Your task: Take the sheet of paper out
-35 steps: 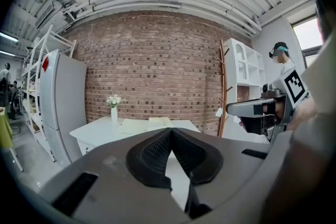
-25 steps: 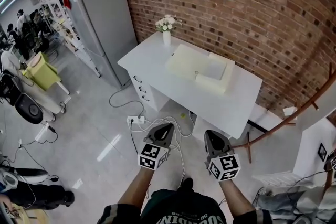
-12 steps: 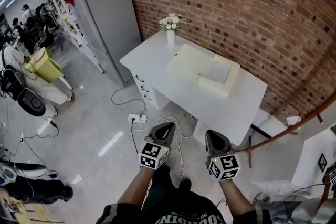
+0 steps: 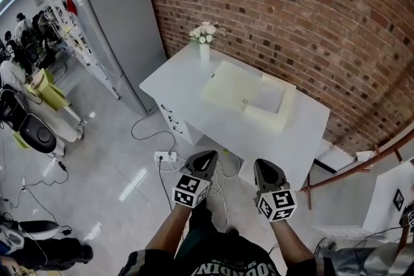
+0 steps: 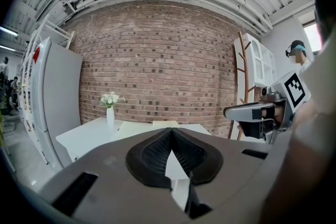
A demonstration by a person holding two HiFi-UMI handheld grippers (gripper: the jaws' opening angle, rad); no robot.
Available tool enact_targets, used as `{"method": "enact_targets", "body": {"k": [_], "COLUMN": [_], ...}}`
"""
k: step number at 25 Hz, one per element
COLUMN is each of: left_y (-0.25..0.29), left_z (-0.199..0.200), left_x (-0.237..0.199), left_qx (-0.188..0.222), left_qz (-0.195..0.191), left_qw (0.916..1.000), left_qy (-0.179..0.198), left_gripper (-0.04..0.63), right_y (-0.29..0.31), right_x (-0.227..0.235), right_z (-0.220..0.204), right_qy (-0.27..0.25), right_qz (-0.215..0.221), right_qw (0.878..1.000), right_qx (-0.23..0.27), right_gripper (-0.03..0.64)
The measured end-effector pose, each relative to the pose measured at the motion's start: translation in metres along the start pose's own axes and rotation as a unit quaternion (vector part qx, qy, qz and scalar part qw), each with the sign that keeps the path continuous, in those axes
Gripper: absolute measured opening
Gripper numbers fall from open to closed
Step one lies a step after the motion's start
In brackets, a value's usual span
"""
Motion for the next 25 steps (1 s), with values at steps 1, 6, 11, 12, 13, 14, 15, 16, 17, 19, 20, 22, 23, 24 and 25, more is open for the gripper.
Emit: {"method": "enact_targets", "body": {"k": [1,6,11,12,13,14,15,16,17,19,20,22,23,24,25], "left_y": [0.009,0.052,0.086,0.092,0.098,0.104,0.109,0.113,0.117,0.124,0.128,0.134,0.137,0.139,0.141], "left_z": [0.002,0.014,0.022,0.023,0.024,0.025,0.026,0.026,0.026,0.025,0.024,0.024,0.024,0.023,0.022], "left_x": [-0.009,-0.049,-0.092,-0.101,-0.109,-0.117,-0.125,-0.131,-0.137,-0.146,-0.149,-0.155,-0.158,-0.159,-0.160], "left_qx": [-0.001,-0.003,-0.008,-0.008,-0.008,-0.008,-0.009,-0.011,-0.012,-0.015,-0.016,-0.016,-0.018,-0.019,-0.020], "left_qz": [-0.004,-0.032,-0.062,-0.067,-0.072,-0.076,-0.080,-0.085,-0.090,-0.103,-0.110,-0.121,-0.126,-0.130,-0.134], "left_qw": [1.0000,0.9995,0.9981,0.9977,0.9974,0.9970,0.9967,0.9963,0.9958,0.9945,0.9937,0.9924,0.9919,0.9913,0.9907], "left_qy": [0.000,0.000,0.004,0.005,0.006,0.006,0.006,0.005,0.005,0.009,0.012,0.012,0.011,0.009,0.007], "left_gripper": [0.011,0.011,0.011,0.011,0.011,0.011,0.011,0.011,0.011,0.011,0.011,0.011,0.011,0.011,0.011], "right_y": [0.010,0.058,0.105,0.114,0.123,0.131,0.140,0.147,0.153,0.164,0.169,0.177,0.180,0.181,0.182], "right_x": [0.002,0.013,0.018,0.019,0.020,0.021,0.021,0.021,0.021,0.021,0.021,0.021,0.021,0.021,0.021], "right_z": [0.002,0.015,0.028,0.029,0.031,0.033,0.035,0.036,0.038,0.040,0.041,0.041,0.041,0.040,0.039], "right_qy": [-0.007,-0.012,-0.007,-0.006,-0.006,-0.005,-0.004,-0.002,-0.001,0.001,0.002,0.006,0.008,0.010,0.012], "right_qz": [-0.004,-0.030,-0.058,-0.064,-0.069,-0.074,-0.079,-0.084,-0.090,-0.107,-0.114,-0.126,-0.130,-0.135,-0.139], "right_qw": [1.000,0.999,0.998,0.998,0.998,0.997,0.997,0.996,0.996,0.994,0.993,0.992,0.991,0.991,0.990], "right_qx": [-0.002,-0.008,-0.012,-0.012,-0.012,-0.013,-0.013,-0.013,-0.013,-0.010,-0.010,-0.009,-0.009,-0.010,-0.012], "right_gripper": [0.071,0.071,0.071,0.071,0.071,0.071,0.071,0.071,0.071,0.071,0.071,0.071,0.071,0.071,0.071]}}
Point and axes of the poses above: the fingertips, and each gripper's own axes: y forward along the fingers, x to its right, z out of its top, the point moved 7 cm from there along -y, backward along the fingers, and after that the axes turned 12 degrees about z, right-handed, at the moved point
